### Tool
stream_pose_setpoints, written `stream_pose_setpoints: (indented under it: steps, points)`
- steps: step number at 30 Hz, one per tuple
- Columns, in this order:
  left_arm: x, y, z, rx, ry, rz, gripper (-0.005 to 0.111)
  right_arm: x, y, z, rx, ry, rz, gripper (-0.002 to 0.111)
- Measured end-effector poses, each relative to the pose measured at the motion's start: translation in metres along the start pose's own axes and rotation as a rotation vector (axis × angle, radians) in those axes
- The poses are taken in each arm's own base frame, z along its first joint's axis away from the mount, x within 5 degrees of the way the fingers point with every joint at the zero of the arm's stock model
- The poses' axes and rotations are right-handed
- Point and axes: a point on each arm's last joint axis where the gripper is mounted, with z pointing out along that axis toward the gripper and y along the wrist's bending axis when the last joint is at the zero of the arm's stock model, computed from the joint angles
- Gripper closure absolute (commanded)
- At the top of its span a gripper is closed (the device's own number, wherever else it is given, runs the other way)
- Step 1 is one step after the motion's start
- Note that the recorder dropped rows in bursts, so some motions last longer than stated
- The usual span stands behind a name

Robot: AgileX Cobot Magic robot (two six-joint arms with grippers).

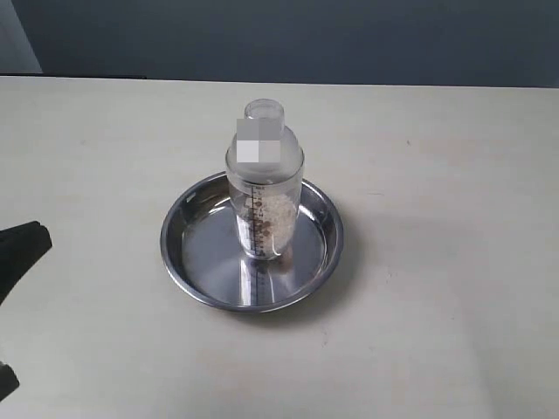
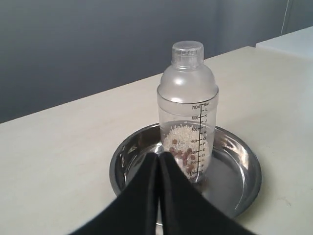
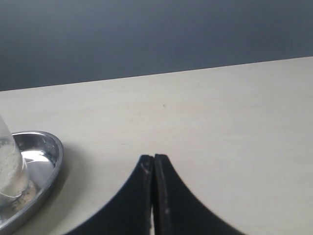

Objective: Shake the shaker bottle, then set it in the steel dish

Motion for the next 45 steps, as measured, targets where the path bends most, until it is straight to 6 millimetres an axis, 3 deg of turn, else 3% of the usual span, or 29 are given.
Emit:
stream_pose_setpoints:
  steps: [5, 12, 18, 23, 45]
  points:
    - [0.017, 0.008, -0.005, -0.099, -0.043, -0.034, 0.106, 0.000, 0.000, 0.000, 0.000, 0.000, 0.000, 0.109]
    - [0.019, 0.019, -0.018, -0.273, -0.115, -0.126, 0.106, 0.000, 0.000, 0.000, 0.000, 0.000, 0.000, 0.109]
    - [0.026, 0.021, -0.024, -0.349, -0.069, -0.149, 0.106, 0.000, 0.000, 0.000, 0.000, 0.000, 0.000, 0.109]
    - [0.035, 0.019, -0.028, -0.371, -0.002, -0.166, 0.106, 0.000, 0.000, 0.000, 0.000, 0.000, 0.000, 0.109]
    - [0.035, 0.020, -0.030, -0.389, -0.001, -0.106, 0.106, 0.000, 0.000, 0.000, 0.000, 0.000, 0.000, 0.109]
